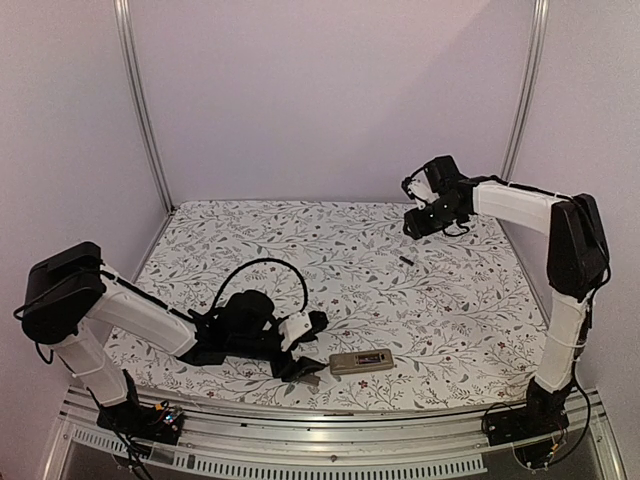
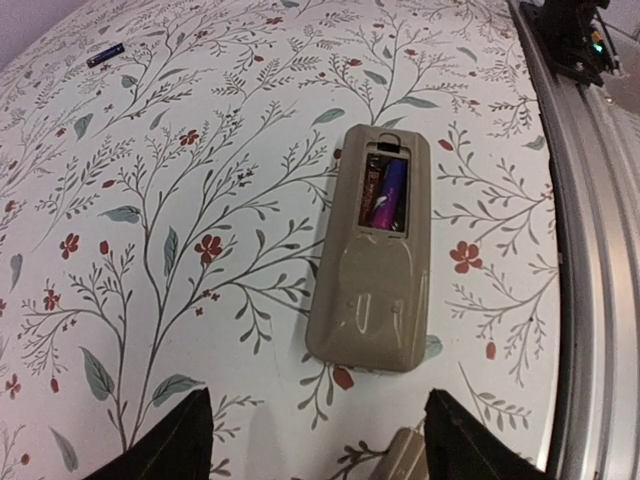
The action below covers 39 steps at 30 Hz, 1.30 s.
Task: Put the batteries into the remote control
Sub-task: Pick up the battery at the center of the board.
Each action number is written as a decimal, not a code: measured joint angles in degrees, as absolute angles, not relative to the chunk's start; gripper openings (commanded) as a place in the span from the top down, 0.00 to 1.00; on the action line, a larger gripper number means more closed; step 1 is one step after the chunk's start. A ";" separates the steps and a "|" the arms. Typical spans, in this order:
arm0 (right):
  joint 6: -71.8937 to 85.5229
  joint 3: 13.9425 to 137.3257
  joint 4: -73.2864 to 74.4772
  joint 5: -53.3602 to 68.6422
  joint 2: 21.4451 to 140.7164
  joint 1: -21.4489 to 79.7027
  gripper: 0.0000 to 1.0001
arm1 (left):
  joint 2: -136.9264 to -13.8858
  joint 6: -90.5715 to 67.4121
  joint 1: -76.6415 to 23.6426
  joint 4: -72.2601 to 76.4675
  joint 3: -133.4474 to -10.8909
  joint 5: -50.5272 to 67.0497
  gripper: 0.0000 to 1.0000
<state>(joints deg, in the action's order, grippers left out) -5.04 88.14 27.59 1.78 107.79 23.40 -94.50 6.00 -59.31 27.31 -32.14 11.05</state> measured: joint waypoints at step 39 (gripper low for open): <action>-14.68 90.28 32.34 5.93 124.31 22.22 1.00 | -94.08 5.96 -58.70 26.70 -32.75 10.81 0.28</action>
<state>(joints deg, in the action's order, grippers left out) -14.68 90.28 32.34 5.93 124.31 22.22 -94.08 5.96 -58.70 26.70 -32.75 10.81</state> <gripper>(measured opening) 0.060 0.723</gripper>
